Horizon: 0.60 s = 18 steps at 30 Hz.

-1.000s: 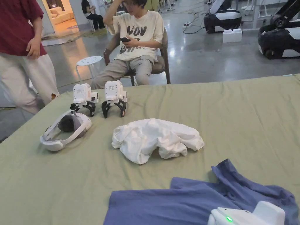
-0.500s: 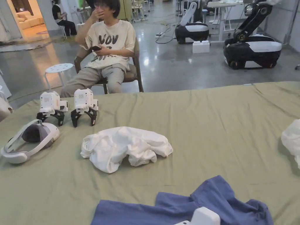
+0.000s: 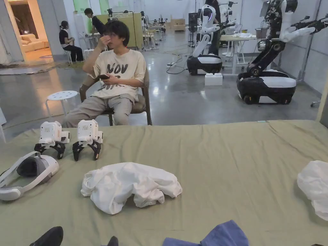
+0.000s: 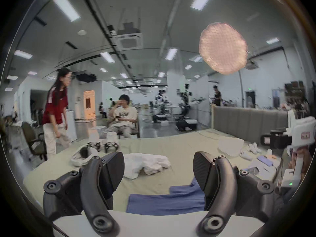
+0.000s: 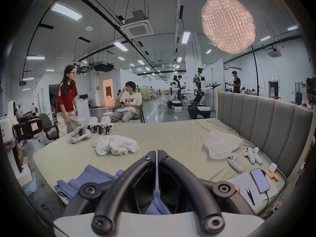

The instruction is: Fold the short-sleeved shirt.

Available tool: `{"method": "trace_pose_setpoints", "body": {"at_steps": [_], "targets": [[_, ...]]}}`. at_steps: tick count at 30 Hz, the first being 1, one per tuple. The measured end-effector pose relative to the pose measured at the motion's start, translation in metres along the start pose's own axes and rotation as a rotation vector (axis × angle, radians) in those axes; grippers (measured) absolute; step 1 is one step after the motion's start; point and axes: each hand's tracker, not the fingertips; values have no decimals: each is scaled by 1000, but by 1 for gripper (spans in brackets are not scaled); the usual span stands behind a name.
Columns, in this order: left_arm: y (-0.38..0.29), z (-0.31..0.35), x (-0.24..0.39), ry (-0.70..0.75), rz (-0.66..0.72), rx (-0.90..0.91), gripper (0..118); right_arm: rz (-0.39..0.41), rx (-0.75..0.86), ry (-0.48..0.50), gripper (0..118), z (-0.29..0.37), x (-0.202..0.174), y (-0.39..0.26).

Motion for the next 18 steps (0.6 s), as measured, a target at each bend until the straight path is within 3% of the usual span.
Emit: {"method": "trace_pose_setpoints", "body": {"at_steps": [3,7,10,18], "targets": [[2,11,-7,44,2,-5,61,-1,30,16,1,0,0,-4],[-9,14,-16,36,-8,-37,22,1,22,13,1,-5,0,-13],[-17,11,-14,54,-10,-73,0,9,5,15,1,-5,-2,-17],[-17,10,-11,31,-21,-90,0,19,-22,-12,1,-6,0,-23]]}}
